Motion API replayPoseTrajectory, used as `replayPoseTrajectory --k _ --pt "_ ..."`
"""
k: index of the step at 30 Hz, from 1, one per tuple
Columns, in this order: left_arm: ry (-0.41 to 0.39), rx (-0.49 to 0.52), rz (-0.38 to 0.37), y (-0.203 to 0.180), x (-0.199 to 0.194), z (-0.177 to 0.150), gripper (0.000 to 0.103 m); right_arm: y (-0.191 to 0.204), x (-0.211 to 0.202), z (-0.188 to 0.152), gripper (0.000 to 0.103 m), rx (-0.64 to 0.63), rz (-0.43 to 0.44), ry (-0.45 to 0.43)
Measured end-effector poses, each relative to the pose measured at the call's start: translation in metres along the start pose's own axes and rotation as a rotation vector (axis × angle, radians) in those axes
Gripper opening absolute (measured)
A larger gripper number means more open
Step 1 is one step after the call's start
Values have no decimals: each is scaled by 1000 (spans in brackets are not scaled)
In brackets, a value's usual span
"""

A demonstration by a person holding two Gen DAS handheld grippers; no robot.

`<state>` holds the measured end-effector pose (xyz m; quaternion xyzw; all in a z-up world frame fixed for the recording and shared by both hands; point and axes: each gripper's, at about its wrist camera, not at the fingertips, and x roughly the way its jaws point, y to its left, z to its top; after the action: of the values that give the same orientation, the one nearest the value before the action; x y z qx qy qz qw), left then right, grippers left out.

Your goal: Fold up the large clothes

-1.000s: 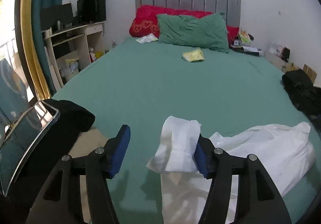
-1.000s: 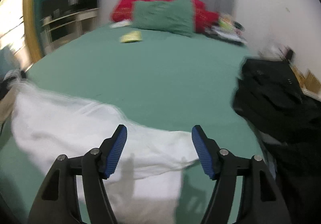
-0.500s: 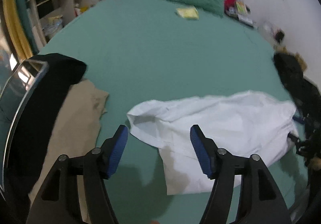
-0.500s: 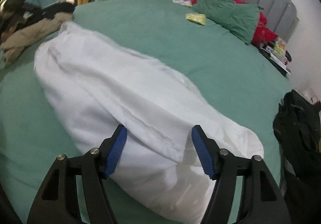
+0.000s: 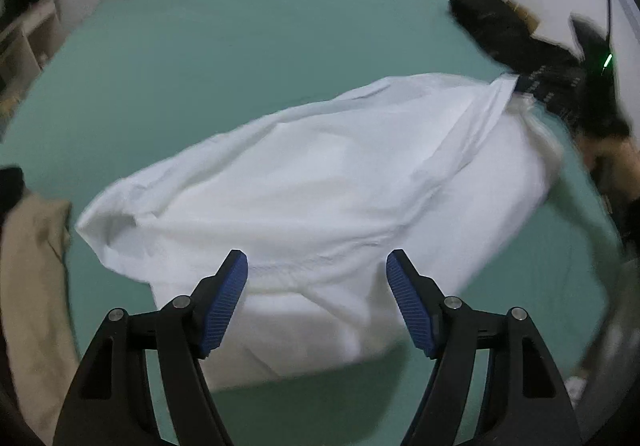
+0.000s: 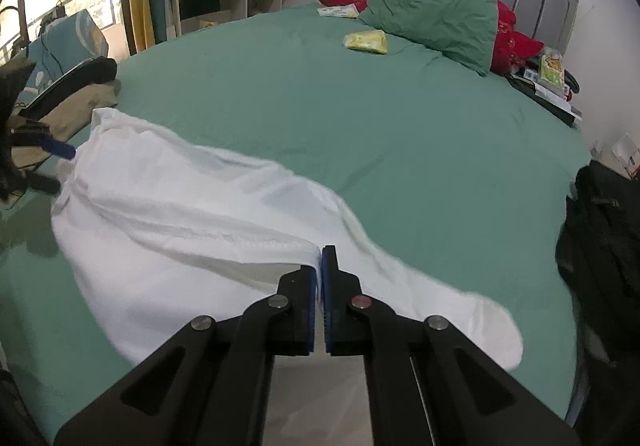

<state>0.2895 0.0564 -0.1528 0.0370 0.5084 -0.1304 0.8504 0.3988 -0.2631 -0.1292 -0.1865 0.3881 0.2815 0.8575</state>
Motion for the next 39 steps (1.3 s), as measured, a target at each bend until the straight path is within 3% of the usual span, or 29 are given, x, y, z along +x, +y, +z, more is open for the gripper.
replayPoseTrajectory --k 6,9,13,18,20,21,22,25,28,30,32,33,35,37,39 --pt "33 55 40 1 20 29 75 -30 26 37 2 47 11 11" --pt "-3 29 42 13 21 50 75 -43 44 57 2 88 13 27" --pt "-47 -33 136 32 27 76 75 -57 68 71 2 160 -29 74" --pt "-99 -78 278 54 37 92 75 -65 82 64 5 213 -81 160" --pt "-121 -95 308 61 32 89 75 -69 76 55 11 220 -129 178" --pt "-139 -96 324 59 26 86 75 -72 70 51 19 215 -153 174" --pt "-160 -80 309 55 19 81 75 -74 63 47 32 215 -161 167" --pt "-147 8 196 32 12 69 75 -82 39 40 57 223 -165 130" --pt "-25 102 180 16 32 58 75 -90 15 33 58 241 -172 100" --pt "41 102 191 23 44 53 75 -90 -1 26 58 288 -96 64" --pt "87 26 203 38 54 53 75 -81 -4 21 58 300 32 66" --pt "97 -4 195 44 57 55 75 -69 4 18 58 276 98 109" --pt "94 -22 196 52 61 60 75 -49 19 14 58 213 139 176" --pt "64 -27 267 61 63 66 75 -36 44 9 58 201 231 256" --pt "41 -66 298 75 66 72 75 -37 69 6 58 226 240 300"
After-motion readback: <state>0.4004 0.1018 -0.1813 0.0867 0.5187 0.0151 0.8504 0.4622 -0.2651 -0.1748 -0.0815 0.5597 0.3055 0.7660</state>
